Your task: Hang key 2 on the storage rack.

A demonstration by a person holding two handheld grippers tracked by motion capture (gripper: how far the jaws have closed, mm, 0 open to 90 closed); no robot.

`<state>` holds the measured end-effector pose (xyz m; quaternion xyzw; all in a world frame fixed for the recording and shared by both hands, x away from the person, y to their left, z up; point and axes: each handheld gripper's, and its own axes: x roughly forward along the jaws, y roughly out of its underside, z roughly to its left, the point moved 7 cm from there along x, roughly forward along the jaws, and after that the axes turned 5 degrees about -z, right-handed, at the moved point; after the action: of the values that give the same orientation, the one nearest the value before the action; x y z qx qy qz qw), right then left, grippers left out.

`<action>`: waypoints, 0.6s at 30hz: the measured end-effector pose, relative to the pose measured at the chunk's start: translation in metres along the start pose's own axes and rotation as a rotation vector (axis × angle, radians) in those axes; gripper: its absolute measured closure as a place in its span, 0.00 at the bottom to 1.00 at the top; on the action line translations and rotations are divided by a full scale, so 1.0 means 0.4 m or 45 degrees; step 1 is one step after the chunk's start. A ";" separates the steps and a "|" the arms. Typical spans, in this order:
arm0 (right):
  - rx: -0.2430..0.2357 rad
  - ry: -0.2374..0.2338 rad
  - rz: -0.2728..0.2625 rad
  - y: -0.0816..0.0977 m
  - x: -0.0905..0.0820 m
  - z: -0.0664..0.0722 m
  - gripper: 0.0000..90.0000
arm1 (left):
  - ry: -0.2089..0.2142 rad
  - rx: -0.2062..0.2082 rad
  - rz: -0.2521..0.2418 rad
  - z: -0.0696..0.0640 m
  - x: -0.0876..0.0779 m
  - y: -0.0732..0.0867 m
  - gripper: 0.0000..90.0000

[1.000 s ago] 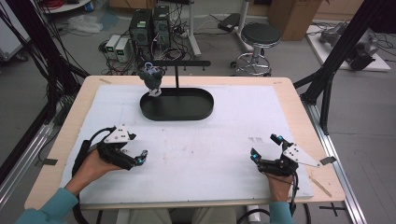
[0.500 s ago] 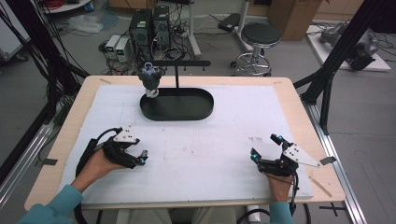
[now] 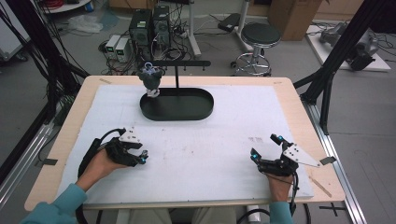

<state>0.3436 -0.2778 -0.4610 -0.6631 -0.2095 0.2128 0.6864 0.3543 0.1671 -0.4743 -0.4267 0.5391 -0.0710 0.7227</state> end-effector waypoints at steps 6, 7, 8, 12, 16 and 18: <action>-0.003 -0.001 -0.003 0.000 0.000 0.000 0.01 | -0.008 -0.010 0.021 -0.002 0.003 0.002 0.63; -0.002 -0.001 -0.002 0.000 0.000 0.000 0.01 | -0.006 -0.013 0.025 -0.002 0.004 0.003 0.65; -0.004 -0.003 -0.003 0.000 0.000 0.000 0.01 | -0.011 -0.012 0.031 -0.001 0.003 0.003 0.67; -0.005 -0.002 -0.004 0.000 0.000 0.000 0.01 | -0.013 -0.020 0.042 0.002 0.002 0.004 0.73; -0.004 -0.003 -0.003 0.000 0.000 0.000 0.01 | -0.018 -0.029 0.043 0.002 0.003 0.005 0.78; -0.005 -0.002 -0.004 0.000 0.000 0.000 0.01 | -0.024 -0.029 0.050 0.003 0.003 0.005 0.79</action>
<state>0.3437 -0.2777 -0.4609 -0.6639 -0.2113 0.2120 0.6853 0.3551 0.1683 -0.4767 -0.4249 0.5414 -0.0465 0.7240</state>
